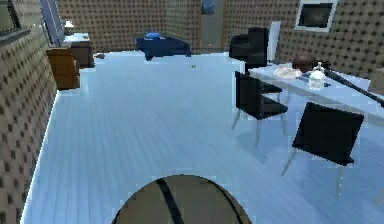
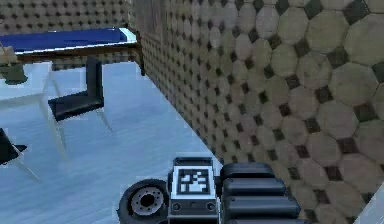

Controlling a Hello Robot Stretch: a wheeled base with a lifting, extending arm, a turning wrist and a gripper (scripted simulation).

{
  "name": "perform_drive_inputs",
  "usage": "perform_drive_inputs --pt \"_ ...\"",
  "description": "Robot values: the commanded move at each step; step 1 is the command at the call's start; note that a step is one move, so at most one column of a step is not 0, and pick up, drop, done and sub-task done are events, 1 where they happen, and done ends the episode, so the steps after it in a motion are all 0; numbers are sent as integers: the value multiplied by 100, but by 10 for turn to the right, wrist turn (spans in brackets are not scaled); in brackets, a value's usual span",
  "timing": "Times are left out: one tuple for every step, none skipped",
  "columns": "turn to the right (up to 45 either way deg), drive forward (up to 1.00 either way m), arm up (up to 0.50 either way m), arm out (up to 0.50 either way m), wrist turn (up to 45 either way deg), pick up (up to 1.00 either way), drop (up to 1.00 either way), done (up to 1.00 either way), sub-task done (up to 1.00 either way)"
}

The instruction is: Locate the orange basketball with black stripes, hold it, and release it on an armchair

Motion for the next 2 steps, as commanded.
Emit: perform_drive_inputs --pt "0 100 0 0 0 0 0 0 0" --pt "30 0 0 0 0 0 0 0 0"
